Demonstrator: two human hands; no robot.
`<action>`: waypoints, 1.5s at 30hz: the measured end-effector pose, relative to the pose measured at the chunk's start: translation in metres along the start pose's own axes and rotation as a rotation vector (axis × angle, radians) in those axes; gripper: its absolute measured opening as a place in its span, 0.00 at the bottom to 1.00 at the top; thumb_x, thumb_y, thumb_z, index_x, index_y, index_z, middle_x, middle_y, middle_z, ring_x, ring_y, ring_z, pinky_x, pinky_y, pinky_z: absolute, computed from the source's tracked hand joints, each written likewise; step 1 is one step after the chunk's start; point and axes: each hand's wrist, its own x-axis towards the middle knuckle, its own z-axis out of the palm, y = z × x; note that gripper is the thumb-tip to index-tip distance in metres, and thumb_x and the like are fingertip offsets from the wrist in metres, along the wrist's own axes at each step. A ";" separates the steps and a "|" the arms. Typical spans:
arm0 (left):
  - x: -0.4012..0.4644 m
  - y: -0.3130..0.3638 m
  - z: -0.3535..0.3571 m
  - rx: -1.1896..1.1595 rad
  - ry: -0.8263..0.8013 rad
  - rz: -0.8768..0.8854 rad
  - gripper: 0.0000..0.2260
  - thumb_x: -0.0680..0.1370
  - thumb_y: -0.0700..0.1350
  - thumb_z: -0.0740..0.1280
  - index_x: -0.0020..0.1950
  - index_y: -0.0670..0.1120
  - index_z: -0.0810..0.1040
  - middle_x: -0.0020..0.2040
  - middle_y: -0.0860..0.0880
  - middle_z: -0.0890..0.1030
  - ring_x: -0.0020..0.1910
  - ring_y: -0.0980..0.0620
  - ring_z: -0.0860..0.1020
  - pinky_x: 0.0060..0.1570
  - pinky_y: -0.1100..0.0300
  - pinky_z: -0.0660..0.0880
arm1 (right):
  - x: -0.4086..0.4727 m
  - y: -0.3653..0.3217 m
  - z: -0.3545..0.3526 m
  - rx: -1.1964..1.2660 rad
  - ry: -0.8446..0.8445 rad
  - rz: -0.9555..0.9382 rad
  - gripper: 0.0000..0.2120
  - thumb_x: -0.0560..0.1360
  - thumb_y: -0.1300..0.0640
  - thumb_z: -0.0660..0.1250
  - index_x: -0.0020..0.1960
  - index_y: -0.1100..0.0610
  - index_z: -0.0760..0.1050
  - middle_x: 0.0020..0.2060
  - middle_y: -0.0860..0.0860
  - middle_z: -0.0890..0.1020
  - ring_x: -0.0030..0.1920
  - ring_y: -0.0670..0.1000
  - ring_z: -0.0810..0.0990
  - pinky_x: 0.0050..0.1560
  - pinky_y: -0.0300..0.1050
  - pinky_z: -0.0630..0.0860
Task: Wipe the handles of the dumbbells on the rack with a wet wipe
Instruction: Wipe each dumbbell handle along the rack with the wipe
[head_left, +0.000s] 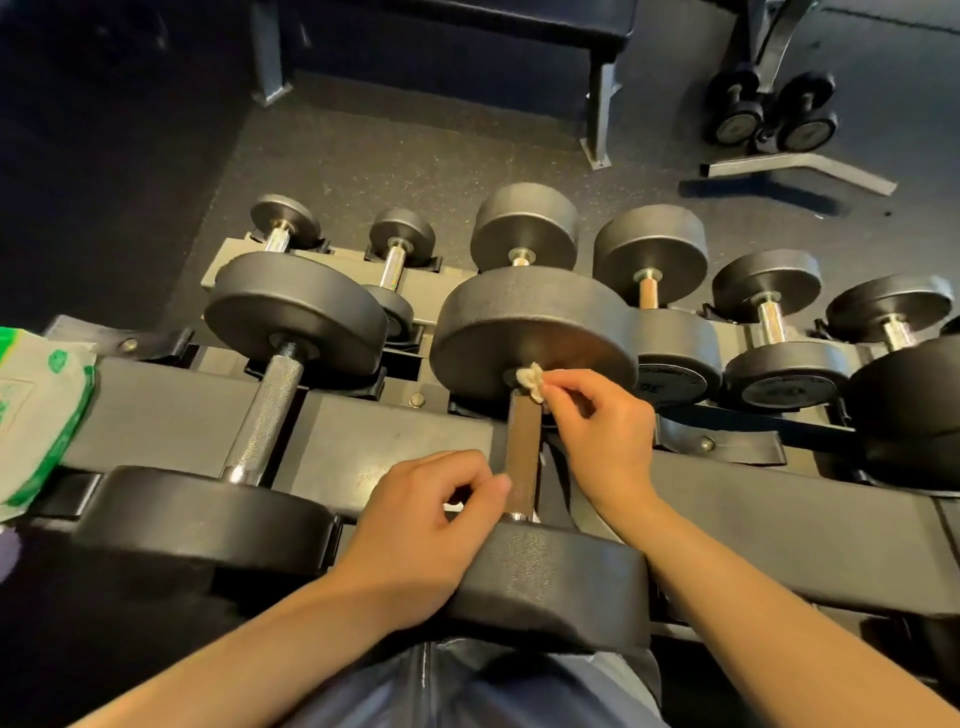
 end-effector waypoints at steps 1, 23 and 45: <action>-0.001 0.001 0.000 0.006 0.001 0.001 0.20 0.73 0.60 0.58 0.32 0.46 0.72 0.33 0.50 0.75 0.36 0.52 0.73 0.35 0.61 0.68 | -0.003 0.003 0.000 0.051 -0.016 0.089 0.05 0.74 0.61 0.71 0.48 0.55 0.83 0.40 0.42 0.83 0.43 0.39 0.79 0.44 0.25 0.71; -0.001 0.009 -0.001 0.034 0.021 -0.074 0.22 0.73 0.58 0.59 0.34 0.40 0.77 0.34 0.46 0.78 0.38 0.48 0.76 0.41 0.55 0.70 | 0.006 0.006 0.032 1.556 -0.475 1.322 0.13 0.76 0.64 0.58 0.57 0.68 0.75 0.47 0.62 0.83 0.41 0.55 0.84 0.39 0.44 0.82; 0.000 0.010 -0.001 0.019 0.000 -0.114 0.23 0.71 0.61 0.58 0.34 0.43 0.76 0.35 0.49 0.77 0.40 0.49 0.76 0.39 0.65 0.70 | 0.013 0.007 0.007 1.232 -0.242 1.288 0.05 0.77 0.65 0.64 0.52 0.63 0.77 0.43 0.60 0.84 0.41 0.54 0.85 0.46 0.48 0.82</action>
